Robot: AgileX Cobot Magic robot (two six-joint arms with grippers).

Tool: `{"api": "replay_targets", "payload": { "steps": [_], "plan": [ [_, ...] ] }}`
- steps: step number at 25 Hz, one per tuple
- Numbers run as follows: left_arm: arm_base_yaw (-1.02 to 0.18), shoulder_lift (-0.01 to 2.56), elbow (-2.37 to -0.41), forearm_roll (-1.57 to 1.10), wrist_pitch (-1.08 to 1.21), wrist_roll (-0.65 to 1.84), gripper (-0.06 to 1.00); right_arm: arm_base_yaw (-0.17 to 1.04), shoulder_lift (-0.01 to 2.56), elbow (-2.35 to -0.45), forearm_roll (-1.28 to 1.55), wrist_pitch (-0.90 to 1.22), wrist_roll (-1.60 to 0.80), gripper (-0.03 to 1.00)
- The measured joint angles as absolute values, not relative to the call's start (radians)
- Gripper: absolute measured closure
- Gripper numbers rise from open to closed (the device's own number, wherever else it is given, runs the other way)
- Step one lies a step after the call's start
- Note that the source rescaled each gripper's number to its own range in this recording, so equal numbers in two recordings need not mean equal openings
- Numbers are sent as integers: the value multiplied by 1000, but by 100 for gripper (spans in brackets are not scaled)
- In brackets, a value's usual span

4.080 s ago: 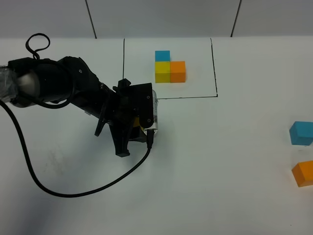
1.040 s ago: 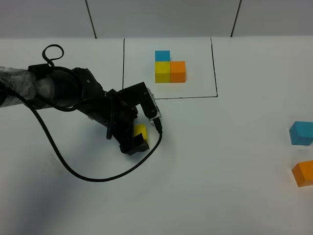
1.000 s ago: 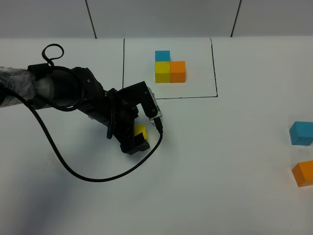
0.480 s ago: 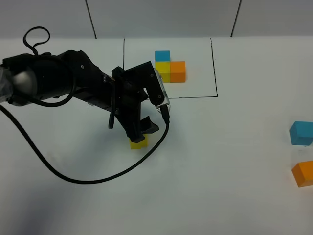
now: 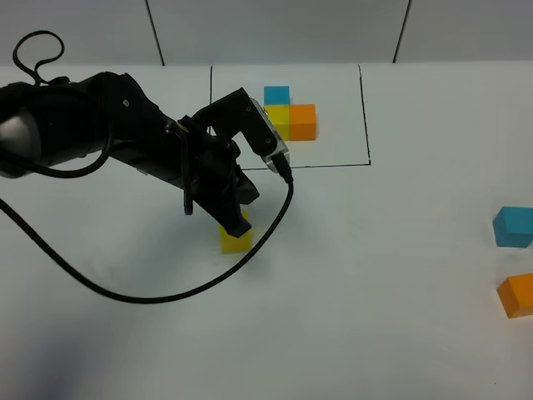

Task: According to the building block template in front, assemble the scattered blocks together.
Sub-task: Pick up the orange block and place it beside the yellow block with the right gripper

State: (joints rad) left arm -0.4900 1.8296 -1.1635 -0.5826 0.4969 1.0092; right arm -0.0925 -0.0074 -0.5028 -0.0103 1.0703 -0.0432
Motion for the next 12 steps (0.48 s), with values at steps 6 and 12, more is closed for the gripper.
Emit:
{"api": "replay_targets", "payload": {
  "steps": [6,12],
  "plan": [
    [-501,1830,-1163,-551,496,397,94,-93,-7,-503,-10,1070,-43,97],
    [-518,1826,-1163,-363,421,99,94,-93,-7,-503,-10,1070,-43,97]
  ]
}}
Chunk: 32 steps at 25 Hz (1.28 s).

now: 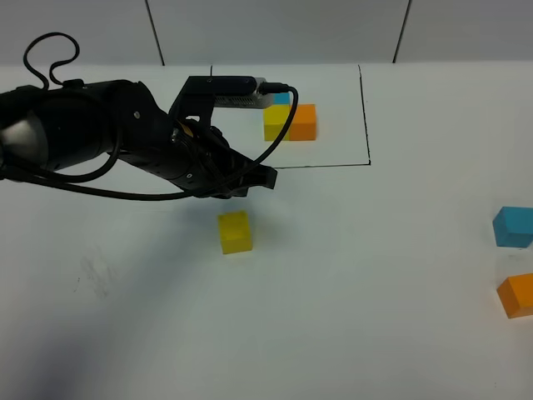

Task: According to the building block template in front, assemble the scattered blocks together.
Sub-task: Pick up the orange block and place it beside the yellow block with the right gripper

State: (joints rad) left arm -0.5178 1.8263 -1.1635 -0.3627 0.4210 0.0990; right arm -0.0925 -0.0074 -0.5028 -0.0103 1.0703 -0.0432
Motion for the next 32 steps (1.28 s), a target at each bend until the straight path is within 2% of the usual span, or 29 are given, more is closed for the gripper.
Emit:
{"api": "replay_targets", "payload": {
  "steps": [6,16,26,32],
  "plan": [
    [-495,1771,-1162,-272,413,100,94,-93,-7,-503,-10,1070,-43,97],
    [-304,1630,-1140,-159,629,92,94,-93,-7,-503,-10,1070,-43,97],
    [-74,1260,-754,-143,601,60,94,-93,-7,-503,-10,1070,-43,97],
    [44,965,-594,-136,706,59,94,-93,-7,-503,-10,1070,-43,97]
  ]
}}
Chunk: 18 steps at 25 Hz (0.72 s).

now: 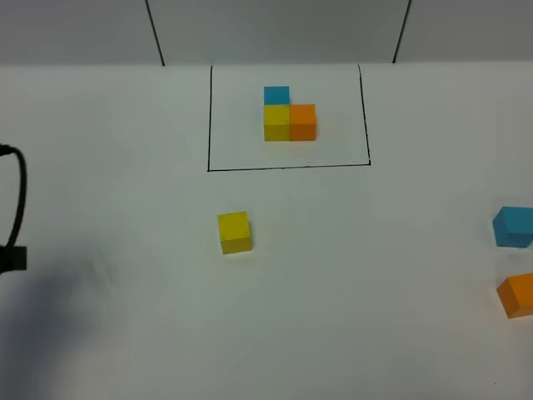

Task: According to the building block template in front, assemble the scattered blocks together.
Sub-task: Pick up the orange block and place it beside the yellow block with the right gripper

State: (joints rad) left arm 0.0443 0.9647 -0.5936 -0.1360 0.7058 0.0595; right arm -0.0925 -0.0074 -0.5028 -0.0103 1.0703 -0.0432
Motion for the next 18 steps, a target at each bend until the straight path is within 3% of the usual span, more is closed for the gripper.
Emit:
{"api": "replay_targets", "payload": {
  "steps": [10,18],
  "plan": [
    [232,600,-536,-72,1018,51,94,-93,-7,-503,-10,1070,-43,97],
    [271,407,-510,-68,1063,22,94,-93,-7,-503,-10,1070,-43,97]
  ]
}}
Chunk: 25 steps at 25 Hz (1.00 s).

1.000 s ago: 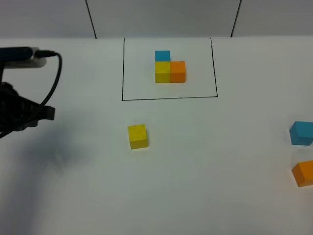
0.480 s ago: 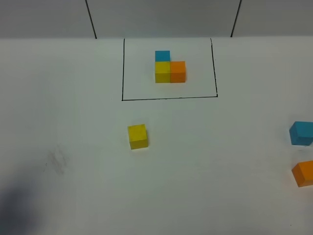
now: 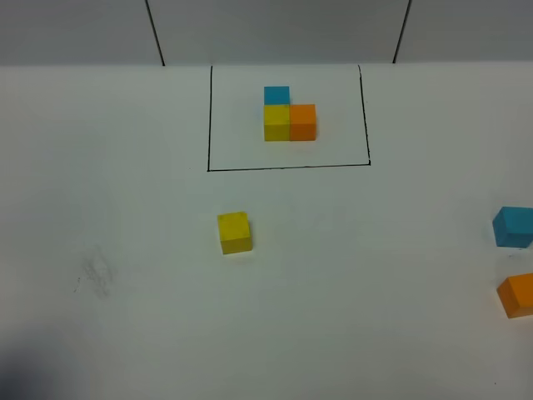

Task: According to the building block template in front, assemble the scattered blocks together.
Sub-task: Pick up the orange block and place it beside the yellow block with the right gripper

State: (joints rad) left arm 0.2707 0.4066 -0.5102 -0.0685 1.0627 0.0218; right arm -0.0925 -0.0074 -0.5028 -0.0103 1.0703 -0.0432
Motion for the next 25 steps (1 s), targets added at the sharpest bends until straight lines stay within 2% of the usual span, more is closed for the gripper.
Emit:
{"api": "replay_targets", "payload": {
  "steps": [15,25],
  "plan": [
    [266,327,-510,-66,1063,18,94,-93,-7,-503,-10,1070,-43,97],
    [117,190,-507,-65,1063,18,94,-93,-7,-503,-10,1070,-43,97]
  ]
}}
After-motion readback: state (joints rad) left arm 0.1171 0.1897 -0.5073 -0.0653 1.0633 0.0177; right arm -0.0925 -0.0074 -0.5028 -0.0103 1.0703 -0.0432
